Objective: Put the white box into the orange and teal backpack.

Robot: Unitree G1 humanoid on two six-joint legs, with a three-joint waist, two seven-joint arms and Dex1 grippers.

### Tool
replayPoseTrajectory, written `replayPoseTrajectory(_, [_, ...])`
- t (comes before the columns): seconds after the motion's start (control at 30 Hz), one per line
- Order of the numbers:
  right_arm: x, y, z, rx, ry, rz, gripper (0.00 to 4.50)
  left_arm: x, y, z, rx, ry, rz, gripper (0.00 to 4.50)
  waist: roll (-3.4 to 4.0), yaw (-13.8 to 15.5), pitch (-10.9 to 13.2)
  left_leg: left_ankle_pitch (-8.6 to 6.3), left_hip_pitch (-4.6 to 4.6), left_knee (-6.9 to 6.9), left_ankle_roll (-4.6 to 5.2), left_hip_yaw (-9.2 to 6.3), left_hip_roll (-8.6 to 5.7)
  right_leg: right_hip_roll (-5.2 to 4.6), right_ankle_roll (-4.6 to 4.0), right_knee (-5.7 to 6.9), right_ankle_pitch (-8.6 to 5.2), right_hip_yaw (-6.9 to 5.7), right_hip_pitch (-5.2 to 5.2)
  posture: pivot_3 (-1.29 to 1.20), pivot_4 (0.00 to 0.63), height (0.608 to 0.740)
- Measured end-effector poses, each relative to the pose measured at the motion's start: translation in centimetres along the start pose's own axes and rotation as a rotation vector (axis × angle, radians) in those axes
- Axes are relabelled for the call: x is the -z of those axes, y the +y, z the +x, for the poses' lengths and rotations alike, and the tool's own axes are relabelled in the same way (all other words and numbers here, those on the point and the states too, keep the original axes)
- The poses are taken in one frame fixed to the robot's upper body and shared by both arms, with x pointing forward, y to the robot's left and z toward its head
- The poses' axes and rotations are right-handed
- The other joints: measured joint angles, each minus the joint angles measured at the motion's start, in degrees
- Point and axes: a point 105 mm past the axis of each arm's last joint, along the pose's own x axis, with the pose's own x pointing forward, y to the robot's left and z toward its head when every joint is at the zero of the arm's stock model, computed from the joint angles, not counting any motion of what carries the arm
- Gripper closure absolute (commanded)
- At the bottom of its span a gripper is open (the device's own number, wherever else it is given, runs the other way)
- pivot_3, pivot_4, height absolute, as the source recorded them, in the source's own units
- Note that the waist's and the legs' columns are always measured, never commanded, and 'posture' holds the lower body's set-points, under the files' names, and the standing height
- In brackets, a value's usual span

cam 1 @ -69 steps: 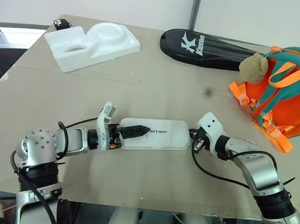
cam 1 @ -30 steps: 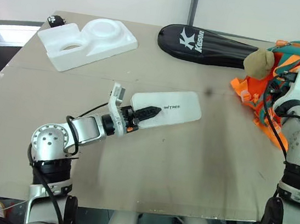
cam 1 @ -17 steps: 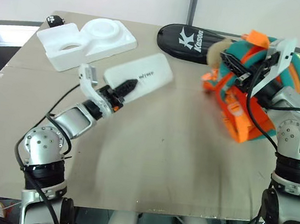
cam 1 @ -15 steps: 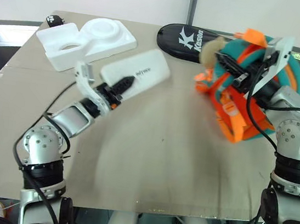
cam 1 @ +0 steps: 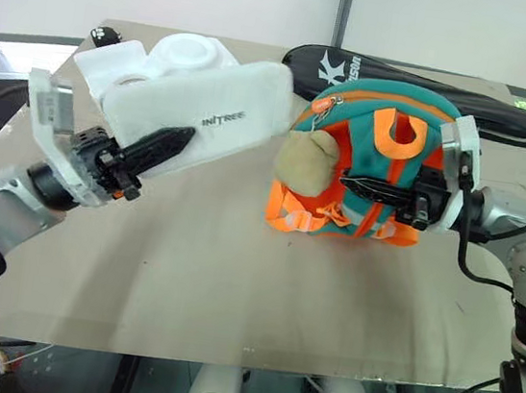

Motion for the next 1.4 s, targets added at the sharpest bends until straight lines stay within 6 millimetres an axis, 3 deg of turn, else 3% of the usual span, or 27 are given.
replayPoseTrajectory(0.2, [-0.1,0.2,-0.8,-0.023,-0.001,-0.02,4.46,0.8,0.3,2.0,0.035,0.02,0.121,3.39,-0.01,0.26,0.0,0.0,-0.09,0.02,0.0,-0.05,0.04,0.11,0.21,0.01,0.12,0.03,0.0,0.0,0.15,0.74])
replayPoseTrajectory(0.33, [-0.5,0.2,-1.7,-0.01,-0.006,-0.028,4.46,1.1,0.2,2.4,0.092,0.03,0.176,3.39,-0.02,0.13,0.01,-0.01,-0.18,0.05,0.01,-0.06,0.04,0.1,0.23,-0.03,0.13,0.01,-0.04,0.0,0.15,0.74])
replayPoseTrajectory(0.6, [-1.7,-0.5,-0.9,0.041,-0.034,-0.029,4.46,1.8,-1.2,3.3,0.282,0.092,0.298,3.39,0.0,0.21,0.02,-0.01,-0.18,0.07,0.01,-0.1,0.04,0.11,0.23,0.0,0.13,-0.03,-0.04,0.0,0.15,0.74])
replayPoseTrajectory(0.9, [-1.3,-0.8,-1.3,0.059,-0.034,-0.001,4.46,2.0,-1.4,4.5,0.393,0.151,0.352,3.39,-0.01,0.31,0.01,-0.01,-0.21,0.11,0.01,-0.13,0.04,0.11,0.25,0.02,0.13,-0.06,-0.02,0.0,0.15,0.74])
replayPoseTrajectory(1.13, [0.5,-1.5,-3.2,0.123,-0.009,0.028,4.46,1.9,-1.6,3.3,0.484,0.215,0.33,3.39,0.0,-0.05,0.02,-0.01,-0.18,0.12,0.01,-0.12,0.05,0.11,0.25,0.04,0.13,-0.05,-0.03,0.0,0.15,0.74])
replayPoseTrajectory(1.4, [0.7,-2.0,-3.8,0.127,-0.009,0.024,4.46,2.6,-2.0,3.4,0.51,0.268,0.384,3.39,0.0,0.0,0.02,-0.01,-0.17,0.14,0.01,-0.13,0.07,0.14,0.25,0.06,0.13,-0.04,-0.01,0.0,0.15,0.74])
